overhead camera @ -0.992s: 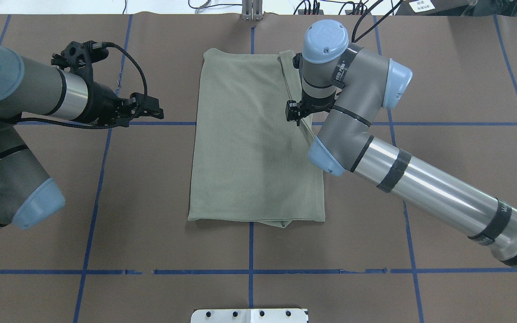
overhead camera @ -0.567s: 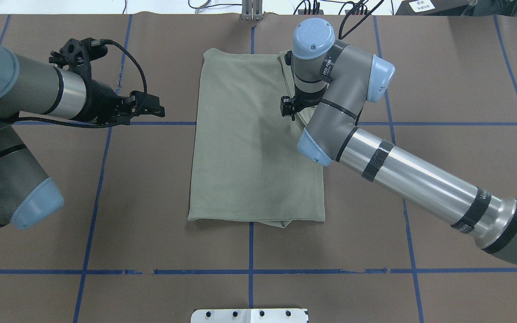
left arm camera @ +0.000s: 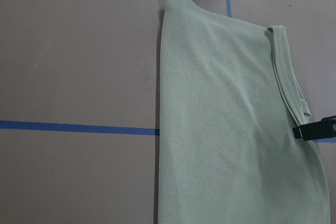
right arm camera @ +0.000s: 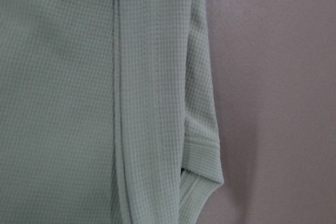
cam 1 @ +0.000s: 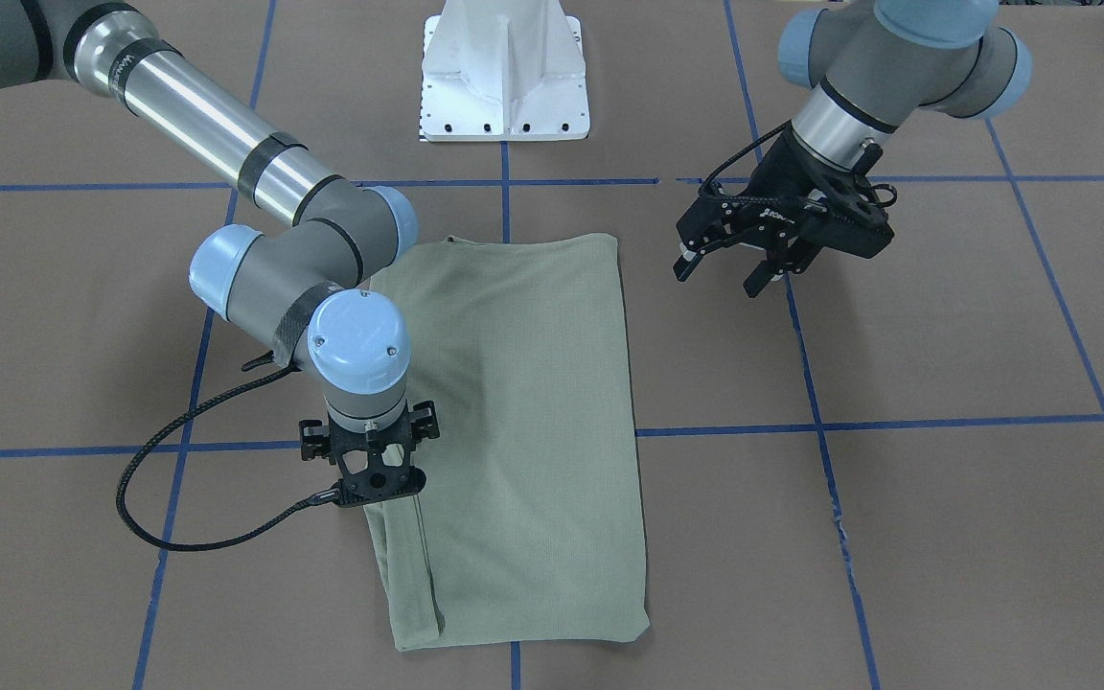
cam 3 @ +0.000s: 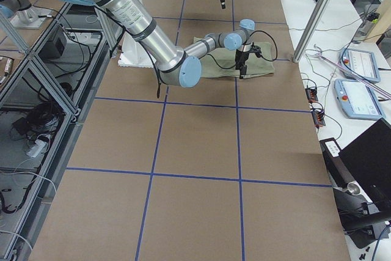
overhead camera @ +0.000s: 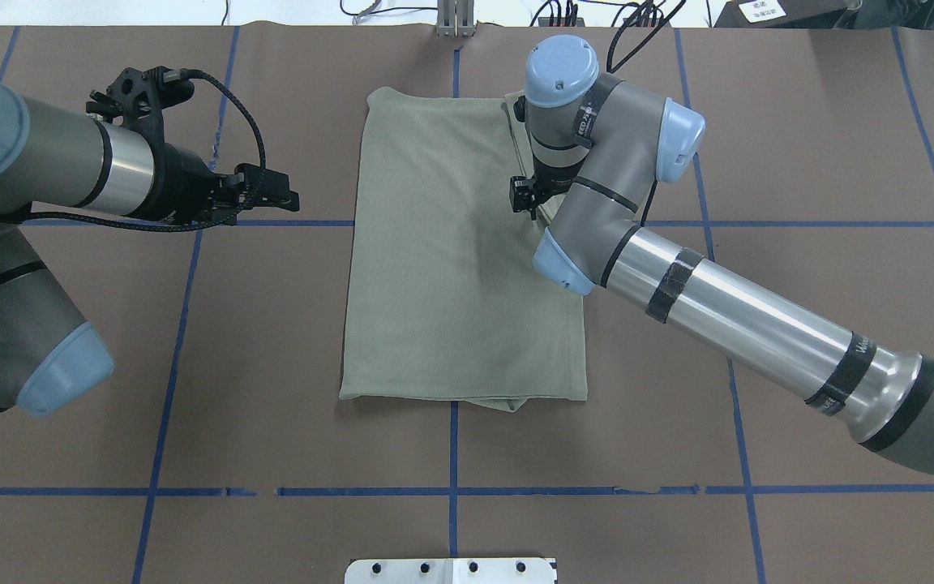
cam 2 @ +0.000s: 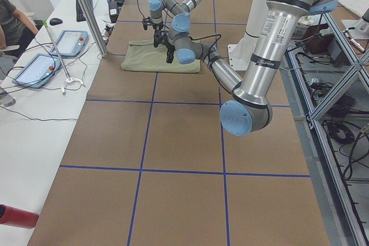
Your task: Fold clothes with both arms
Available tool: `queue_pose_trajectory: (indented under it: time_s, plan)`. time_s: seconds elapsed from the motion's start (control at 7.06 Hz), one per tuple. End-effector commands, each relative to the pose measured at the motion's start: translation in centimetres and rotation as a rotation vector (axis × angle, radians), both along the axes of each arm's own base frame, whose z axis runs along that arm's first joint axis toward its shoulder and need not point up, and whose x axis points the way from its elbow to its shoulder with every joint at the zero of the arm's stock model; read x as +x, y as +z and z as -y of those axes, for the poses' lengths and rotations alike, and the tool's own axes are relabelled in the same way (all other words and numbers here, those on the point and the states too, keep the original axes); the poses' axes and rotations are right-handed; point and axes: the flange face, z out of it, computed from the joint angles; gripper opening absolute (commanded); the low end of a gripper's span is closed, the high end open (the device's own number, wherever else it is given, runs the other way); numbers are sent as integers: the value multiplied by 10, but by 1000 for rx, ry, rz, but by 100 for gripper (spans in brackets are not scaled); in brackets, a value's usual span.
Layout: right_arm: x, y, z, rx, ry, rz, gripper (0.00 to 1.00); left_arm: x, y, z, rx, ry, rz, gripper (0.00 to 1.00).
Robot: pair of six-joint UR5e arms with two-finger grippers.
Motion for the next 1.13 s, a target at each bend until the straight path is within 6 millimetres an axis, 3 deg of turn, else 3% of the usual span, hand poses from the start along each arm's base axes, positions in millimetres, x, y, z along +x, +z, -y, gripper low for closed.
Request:
queue_pose_trajectory:
  time_s: [0.0, 0.71, 0.99]
  plan:
    - [7, 2, 6, -8, 2, 2, 100, 0, -1, 0, 1, 1, -1, 100]
    - [32, 16, 24, -18, 8, -4, 100, 1, -4, 1, 6, 0, -7, 100]
    - [63, 53, 37, -41, 13, -27, 100, 2, -5, 0, 7, 2, -8, 100]
